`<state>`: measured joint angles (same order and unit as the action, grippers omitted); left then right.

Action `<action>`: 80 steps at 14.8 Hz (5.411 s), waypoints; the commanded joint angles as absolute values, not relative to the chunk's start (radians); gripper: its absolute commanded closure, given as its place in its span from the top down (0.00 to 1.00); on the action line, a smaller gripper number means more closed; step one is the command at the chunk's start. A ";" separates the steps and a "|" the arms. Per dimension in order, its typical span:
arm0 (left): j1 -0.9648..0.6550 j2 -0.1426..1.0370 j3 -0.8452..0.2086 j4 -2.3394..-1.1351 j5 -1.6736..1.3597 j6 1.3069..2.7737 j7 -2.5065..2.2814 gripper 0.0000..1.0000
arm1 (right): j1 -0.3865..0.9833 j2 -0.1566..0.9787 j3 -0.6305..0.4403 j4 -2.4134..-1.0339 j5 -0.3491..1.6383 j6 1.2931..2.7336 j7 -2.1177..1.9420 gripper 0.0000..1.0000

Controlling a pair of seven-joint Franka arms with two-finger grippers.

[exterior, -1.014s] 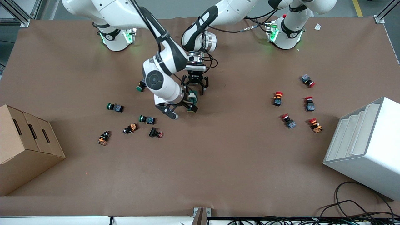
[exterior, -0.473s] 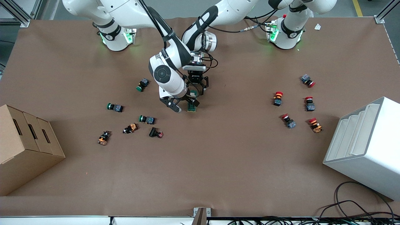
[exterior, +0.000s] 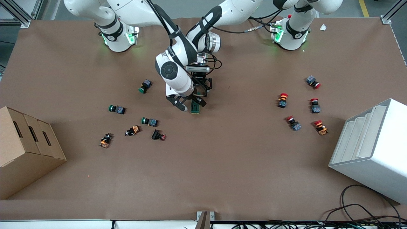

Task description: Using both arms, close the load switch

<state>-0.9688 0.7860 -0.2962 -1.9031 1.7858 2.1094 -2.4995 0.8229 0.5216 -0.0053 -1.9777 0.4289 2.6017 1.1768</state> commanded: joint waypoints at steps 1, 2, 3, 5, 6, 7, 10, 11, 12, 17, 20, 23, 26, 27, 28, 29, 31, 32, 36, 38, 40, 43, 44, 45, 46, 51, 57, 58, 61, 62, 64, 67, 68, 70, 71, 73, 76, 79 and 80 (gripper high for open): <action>-0.971 0.833 -0.287 -1.894 1.796 2.126 -2.511 0.99 | 0.845 0.515 -0.015 -1.996 0.454 2.625 1.192 1.00; -0.971 0.833 -0.287 -1.894 1.796 2.126 -2.511 0.99 | 0.845 0.518 -0.015 -1.994 0.457 2.625 1.192 1.00; -0.971 0.833 -0.287 -1.894 1.796 2.126 -2.511 0.99 | 0.850 0.520 -0.015 -1.993 0.471 2.635 1.192 1.00; -0.971 0.833 -0.287 -1.894 1.796 2.126 -2.511 0.99 | 0.857 0.534 -0.015 -1.993 0.480 2.668 1.192 1.00; -0.969 0.833 -0.287 -1.894 1.798 2.126 -2.511 0.99 | 0.857 0.538 -0.015 -1.988 0.480 2.668 1.192 1.00; -0.969 0.833 -0.287 -1.894 1.796 2.126 -2.511 0.99 | 0.857 0.546 -0.015 -1.982 0.480 2.669 1.192 1.00; -0.968 0.833 -0.287 -1.894 1.796 2.126 -2.511 0.99 | 0.862 0.569 -0.015 -1.961 0.482 2.671 1.192 1.00; -0.968 0.833 -0.287 -1.894 1.798 2.126 -2.511 0.99 | 0.861 0.571 -0.015 -1.954 0.482 2.674 1.196 1.00; -0.966 0.833 -0.287 -1.893 1.796 2.126 -2.511 0.99 | 0.858 0.571 -0.015 -1.945 0.482 2.671 1.209 1.00; -0.965 0.833 -0.285 -1.891 1.796 2.126 -2.511 0.99 | 0.824 0.569 -0.017 -1.896 0.482 2.639 1.218 1.00; -0.963 0.831 -0.285 -1.888 1.798 2.126 -2.511 0.99 | 0.802 0.569 -0.017 -1.858 0.482 2.577 1.218 1.00; -0.963 0.833 -0.282 -1.881 1.798 2.126 -2.511 0.99 | 0.795 0.571 -0.018 -1.827 0.480 2.546 1.220 1.00; -0.963 0.831 -0.281 -1.879 1.798 2.128 -2.511 0.99 | 0.790 0.572 -0.020 -1.815 0.480 2.545 1.218 1.00; -0.963 0.831 -0.281 -1.879 1.798 2.128 -2.511 0.99 | 0.790 0.577 -0.020 -1.809 0.480 2.545 1.218 1.00; -0.962 0.831 -0.281 -1.879 1.798 2.128 -2.511 0.99 | 0.788 0.584 -0.018 -1.802 0.480 2.546 1.218 1.00; -0.962 0.831 -0.279 -1.879 1.798 2.128 -2.511 0.99 | 0.788 0.592 -0.020 -1.790 0.480 2.546 1.218 1.00; -0.962 0.831 -0.275 -1.876 1.799 2.128 -2.511 0.99 | 0.782 0.609 -0.021 -1.772 0.479 2.546 1.216 1.00; -0.963 0.831 -0.275 -1.875 1.799 2.128 -2.511 0.99 | 0.779 0.620 -0.021 -1.761 0.479 2.546 1.213 1.00; -0.962 0.831 -0.273 -1.875 1.799 2.128 -2.511 0.99 | 0.761 0.644 -0.023 -1.733 0.468 2.545 1.206 1.00; -0.962 0.831 -0.273 -1.875 1.799 2.128 -2.511 0.99 | 0.747 0.649 -0.023 -1.723 0.466 2.545 1.192 1.00; -0.962 0.831 -0.273 -1.873 1.799 2.128 -2.510 0.99 | 0.742 0.658 -0.023 -1.714 0.466 2.543 1.183 1.00; -0.963 0.831 -0.273 -1.873 1.799 2.128 -2.510 0.99 | 0.735 0.675 -0.025 -1.700 0.465 2.543 1.181 1.00; -0.962 0.831 -0.273 -1.873 1.799 2.128 -2.510 0.99 | 0.735 0.683 -0.025 -1.698 0.465 2.545 1.177 1.00; -0.962 0.831 -0.273 -1.873 1.799 2.128 -2.510 0.99 | 0.735 0.686 -0.025 -1.698 0.466 2.545 1.160 1.00; -0.962 0.831 -0.273 -1.873 1.801 2.128 -2.510 0.99 | 0.735 0.689 -0.025 -1.698 0.466 2.546 1.157 1.00; -0.962 0.831 -0.265 -1.873 1.821 2.128 -2.511 0.99 | 0.738 0.719 -0.025 -1.698 0.465 2.556 1.158 1.00; -0.960 0.831 -0.265 -1.867 1.819 2.128 -2.511 0.99 | 0.716 0.709 -0.028 -1.671 0.459 2.504 1.140 1.00; -0.960 0.831 -0.265 -1.867 1.819 2.128 -2.511 0.99 | 0.697 0.698 -0.029 -1.646 0.440 2.450 1.138 1.00; -0.953 0.830 -0.265 -1.867 1.819 2.128 -2.511 0.99 | 0.632 0.681 -0.041 -1.577 0.376 2.265 1.118 1.00; -0.953 0.830 -0.267 -1.867 1.819 2.128 -2.511 0.99 | 0.611 0.658 -0.052 -1.556 0.356 2.197 1.091 1.00; -0.953 0.830 -0.265 -1.867 1.819 2.128 -2.511 0.99 | 0.563 0.606 -0.086 -1.542 0.319 2.087 0.950 1.00; -0.953 0.824 -0.267 -1.867 1.813 2.128 -2.511 0.99 | 0.476 0.523 -0.144 -1.543 0.275 1.941 0.642 1.00; -0.953 0.824 -0.267 -1.867 1.812 2.128 -2.511 0.99 | 0.448 0.502 -0.162 -1.548 0.275 1.918 0.546 1.00; -0.953 0.818 -0.268 -1.867 1.810 2.129 -2.503 0.99 | 0.404 0.474 -0.198 -1.549 0.262 1.859 0.392 1.00; -0.951 0.818 -0.268 -1.862 1.809 2.131 -2.503 0.99 | 0.396 0.460 -0.218 -1.549 0.226 1.844 0.330 1.00; -0.948 0.815 -0.270 -1.845 1.806 2.137 -2.500 0.99 | 0.396 0.431 -0.254 -1.545 0.145 1.823 0.238 1.00; -0.924 0.804 -0.278 -1.813 1.780 2.144 -2.476 0.99 | 0.396 0.321 -0.330 -1.543 0.123 1.713 0.129 1.00; -0.920 0.798 -0.279 -1.767 1.683 2.149 -2.376 0.99 | 0.361 0.250 -0.331 -1.501 0.123 1.628 0.114 1.00; -0.920 0.795 -0.279 -1.743 1.631 2.149 -2.340 0.99 | 0.359 0.250 -0.331 -1.464 0.121 1.602 0.114 1.00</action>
<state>-0.9243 0.7954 -0.2726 -1.7920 1.7072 2.1399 -2.4153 0.3720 0.2900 -0.3424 -1.4911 0.1428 1.6427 0.1240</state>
